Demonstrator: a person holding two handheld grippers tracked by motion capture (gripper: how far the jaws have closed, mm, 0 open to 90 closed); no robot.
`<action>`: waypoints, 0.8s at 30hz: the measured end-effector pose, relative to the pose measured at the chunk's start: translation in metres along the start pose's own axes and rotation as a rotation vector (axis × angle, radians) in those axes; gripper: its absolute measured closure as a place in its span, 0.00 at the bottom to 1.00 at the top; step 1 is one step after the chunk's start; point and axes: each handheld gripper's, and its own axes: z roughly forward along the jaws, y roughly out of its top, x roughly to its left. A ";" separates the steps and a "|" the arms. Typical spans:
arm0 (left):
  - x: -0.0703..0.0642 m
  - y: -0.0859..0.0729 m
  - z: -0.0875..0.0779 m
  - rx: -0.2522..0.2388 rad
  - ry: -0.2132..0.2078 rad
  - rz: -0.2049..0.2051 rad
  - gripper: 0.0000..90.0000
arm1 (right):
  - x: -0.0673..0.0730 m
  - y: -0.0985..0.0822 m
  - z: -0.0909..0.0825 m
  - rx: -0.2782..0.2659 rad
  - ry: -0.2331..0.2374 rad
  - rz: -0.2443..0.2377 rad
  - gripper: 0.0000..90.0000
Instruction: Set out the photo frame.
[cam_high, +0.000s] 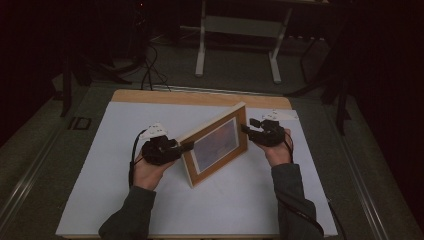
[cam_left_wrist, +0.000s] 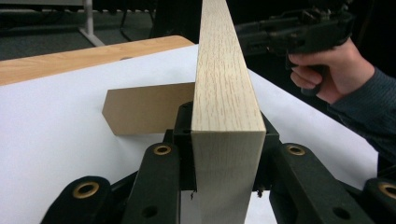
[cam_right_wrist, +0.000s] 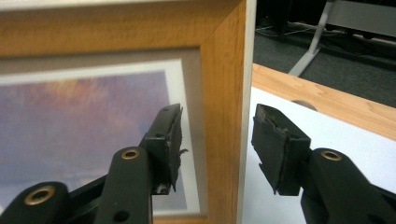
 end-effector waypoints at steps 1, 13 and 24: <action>0.000 0.000 0.000 0.000 0.000 0.000 0.79 | 0.000 0.000 0.000 0.000 0.000 0.000 0.57; -0.002 -0.001 0.001 -0.012 0.044 0.035 0.78 | -0.014 0.008 0.025 0.009 0.090 0.037 0.41; -0.003 -0.001 0.003 -0.022 0.064 0.030 0.82 | -0.022 0.012 0.031 0.000 0.166 0.028 0.33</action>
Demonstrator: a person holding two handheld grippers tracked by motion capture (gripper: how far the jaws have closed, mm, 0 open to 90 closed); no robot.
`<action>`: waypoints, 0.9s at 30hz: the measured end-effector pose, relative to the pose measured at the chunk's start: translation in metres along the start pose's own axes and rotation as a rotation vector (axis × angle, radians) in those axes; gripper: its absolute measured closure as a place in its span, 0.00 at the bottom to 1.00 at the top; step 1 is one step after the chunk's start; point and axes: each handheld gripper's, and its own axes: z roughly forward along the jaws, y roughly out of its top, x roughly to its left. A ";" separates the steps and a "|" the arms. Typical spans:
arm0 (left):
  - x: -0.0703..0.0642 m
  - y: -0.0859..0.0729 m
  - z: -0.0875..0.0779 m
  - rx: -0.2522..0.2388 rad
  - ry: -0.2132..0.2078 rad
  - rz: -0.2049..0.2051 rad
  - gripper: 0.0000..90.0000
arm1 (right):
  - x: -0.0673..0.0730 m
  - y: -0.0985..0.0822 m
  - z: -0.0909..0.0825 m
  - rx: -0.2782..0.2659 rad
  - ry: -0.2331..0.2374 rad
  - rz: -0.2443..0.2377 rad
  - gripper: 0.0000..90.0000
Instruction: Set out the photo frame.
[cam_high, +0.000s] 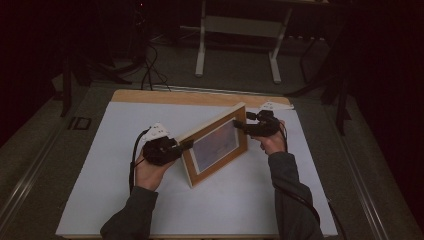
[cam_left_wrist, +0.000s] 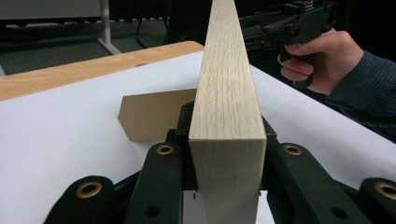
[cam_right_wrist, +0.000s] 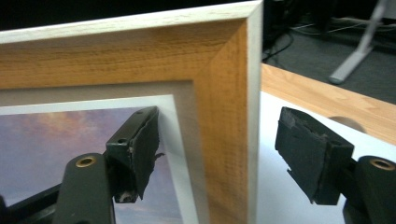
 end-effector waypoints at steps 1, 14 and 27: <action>0.000 0.000 0.000 0.000 0.004 -0.002 0.82 | -0.001 0.000 0.001 0.002 0.012 -0.001 0.33; 0.011 0.002 -0.010 -0.010 0.020 -0.016 0.71 | -0.005 -0.002 -0.001 0.006 0.054 0.008 0.34; 0.010 0.003 -0.008 -0.001 0.002 -0.001 0.79 | -0.010 -0.007 0.008 0.051 0.134 0.033 0.26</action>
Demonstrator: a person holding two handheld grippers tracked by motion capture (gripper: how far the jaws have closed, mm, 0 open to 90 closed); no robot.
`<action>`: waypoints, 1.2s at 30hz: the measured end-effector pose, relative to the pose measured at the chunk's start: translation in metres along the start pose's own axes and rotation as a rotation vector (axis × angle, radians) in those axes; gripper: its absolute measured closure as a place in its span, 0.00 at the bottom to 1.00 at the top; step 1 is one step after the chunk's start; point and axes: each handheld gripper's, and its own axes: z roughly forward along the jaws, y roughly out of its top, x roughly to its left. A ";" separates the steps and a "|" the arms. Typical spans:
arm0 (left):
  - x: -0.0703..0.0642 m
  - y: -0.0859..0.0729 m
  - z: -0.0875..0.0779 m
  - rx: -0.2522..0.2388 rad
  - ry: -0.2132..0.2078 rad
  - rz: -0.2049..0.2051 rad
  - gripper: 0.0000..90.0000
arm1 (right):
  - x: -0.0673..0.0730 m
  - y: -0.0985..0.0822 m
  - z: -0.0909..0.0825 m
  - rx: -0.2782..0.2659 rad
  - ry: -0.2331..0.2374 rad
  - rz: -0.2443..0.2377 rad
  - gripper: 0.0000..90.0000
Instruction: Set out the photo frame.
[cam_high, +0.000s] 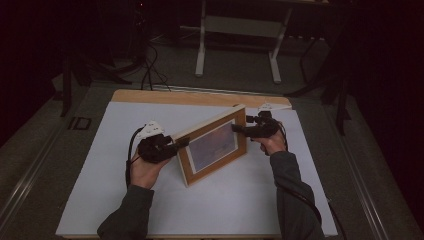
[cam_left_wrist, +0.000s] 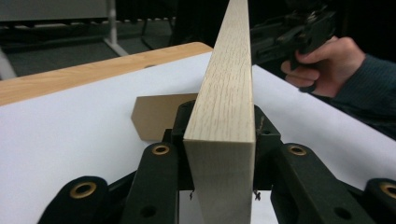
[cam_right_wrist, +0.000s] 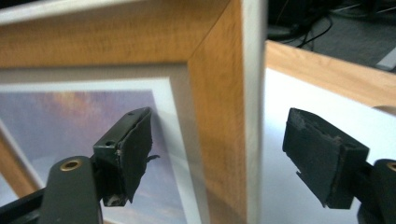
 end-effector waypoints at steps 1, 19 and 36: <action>0.000 0.000 0.000 -0.002 0.001 0.005 0.79 | 0.000 -0.003 0.002 0.018 0.022 -0.003 0.28; 0.007 0.002 0.013 -0.007 0.000 -0.005 0.69 | 0.007 -0.029 -0.030 0.014 0.006 -0.008 0.59; 0.026 0.005 0.020 -0.031 -0.102 -0.037 0.63 | 0.036 -0.045 -0.054 0.043 -0.070 0.012 0.70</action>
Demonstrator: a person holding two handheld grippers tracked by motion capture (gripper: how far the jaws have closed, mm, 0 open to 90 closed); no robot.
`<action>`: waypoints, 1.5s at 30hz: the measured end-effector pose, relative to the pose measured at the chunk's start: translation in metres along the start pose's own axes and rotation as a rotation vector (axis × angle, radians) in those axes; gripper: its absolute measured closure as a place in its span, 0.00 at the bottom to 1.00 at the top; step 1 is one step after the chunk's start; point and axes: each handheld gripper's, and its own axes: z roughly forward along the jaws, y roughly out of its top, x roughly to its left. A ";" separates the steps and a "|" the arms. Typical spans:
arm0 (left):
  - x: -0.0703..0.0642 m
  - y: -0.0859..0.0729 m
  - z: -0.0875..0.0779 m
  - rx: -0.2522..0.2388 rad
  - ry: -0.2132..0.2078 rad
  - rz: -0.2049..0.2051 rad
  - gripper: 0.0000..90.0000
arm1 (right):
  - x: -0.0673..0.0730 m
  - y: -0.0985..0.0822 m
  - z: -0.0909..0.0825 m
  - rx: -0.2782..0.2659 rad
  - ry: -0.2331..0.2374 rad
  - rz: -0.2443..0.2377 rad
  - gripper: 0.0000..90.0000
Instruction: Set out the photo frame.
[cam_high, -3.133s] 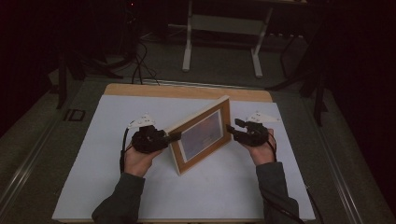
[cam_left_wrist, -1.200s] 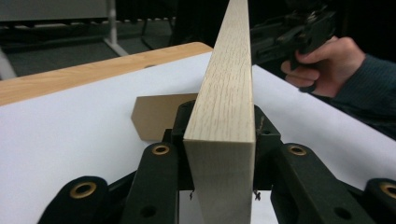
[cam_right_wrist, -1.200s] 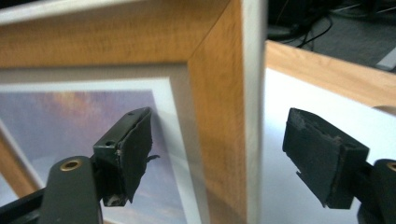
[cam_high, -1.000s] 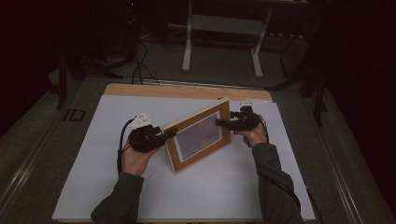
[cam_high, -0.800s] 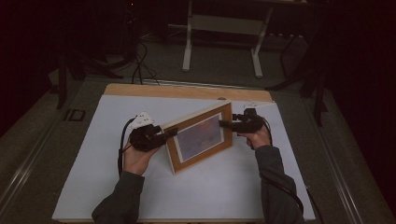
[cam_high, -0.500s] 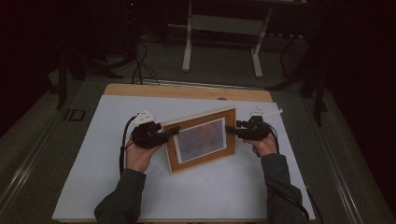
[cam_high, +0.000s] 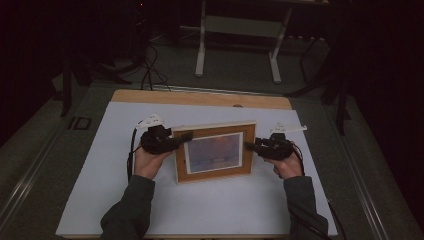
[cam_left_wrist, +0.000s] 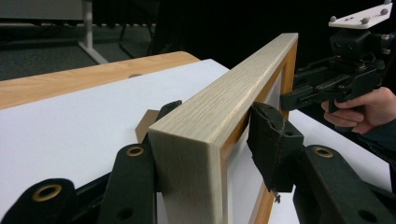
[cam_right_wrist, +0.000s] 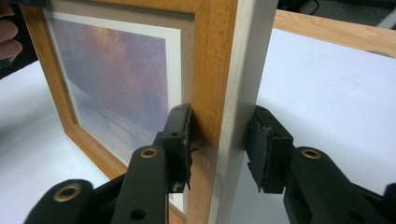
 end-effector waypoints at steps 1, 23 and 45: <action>0.000 0.001 0.001 0.006 -0.006 0.001 0.62 | 0.001 -0.001 -0.001 0.000 -0.004 0.004 0.70; 0.002 0.006 0.014 0.027 -0.042 -0.004 0.56 | 0.010 -0.017 -0.021 -0.025 -0.033 0.050 0.70; -0.005 0.009 -0.026 -0.058 0.053 -0.002 0.42 | 0.010 -0.021 -0.036 -0.051 -0.036 0.029 0.49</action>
